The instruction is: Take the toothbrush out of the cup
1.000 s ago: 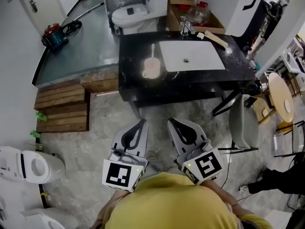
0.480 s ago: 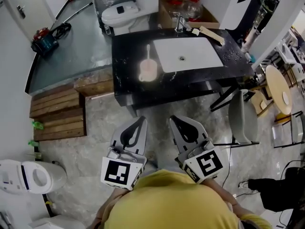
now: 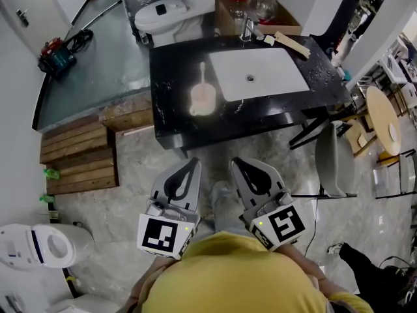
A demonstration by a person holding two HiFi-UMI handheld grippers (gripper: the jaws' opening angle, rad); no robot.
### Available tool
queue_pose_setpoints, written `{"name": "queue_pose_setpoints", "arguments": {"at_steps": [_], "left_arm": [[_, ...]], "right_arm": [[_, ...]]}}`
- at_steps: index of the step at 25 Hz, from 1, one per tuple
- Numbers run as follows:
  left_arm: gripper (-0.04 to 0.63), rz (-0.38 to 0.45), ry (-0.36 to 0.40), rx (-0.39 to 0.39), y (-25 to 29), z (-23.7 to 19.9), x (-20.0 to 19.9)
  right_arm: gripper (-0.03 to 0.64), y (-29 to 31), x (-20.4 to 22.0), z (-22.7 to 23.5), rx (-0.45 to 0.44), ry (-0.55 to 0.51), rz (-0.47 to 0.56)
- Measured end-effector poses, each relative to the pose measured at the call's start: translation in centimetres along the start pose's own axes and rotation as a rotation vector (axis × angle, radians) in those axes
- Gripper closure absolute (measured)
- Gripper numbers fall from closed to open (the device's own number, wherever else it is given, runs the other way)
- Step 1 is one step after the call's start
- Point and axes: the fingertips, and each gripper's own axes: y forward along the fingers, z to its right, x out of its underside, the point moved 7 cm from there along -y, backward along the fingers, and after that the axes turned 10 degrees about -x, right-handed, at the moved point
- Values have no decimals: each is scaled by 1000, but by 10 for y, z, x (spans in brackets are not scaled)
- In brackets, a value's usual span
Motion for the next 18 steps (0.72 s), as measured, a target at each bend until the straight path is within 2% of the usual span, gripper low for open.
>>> {"name": "queue_pose_setpoints", "arguments": {"at_steps": [3,10,15,18], "left_arm": [[584,-20,8,0,14,-8,3],[584,-31,-33,-5,61,-28,1],[584,-100,-14,-1,92,-44,8],[584,-81,-39,-11,116,-54,4]], "right_arm": [[600,15,0,11,-11,4,-9],[600,56,-6,48,-31,9,-11],[600,86,-6,76,-56,16,-37],[600,105,-7,95,-70,15,-46]]}}
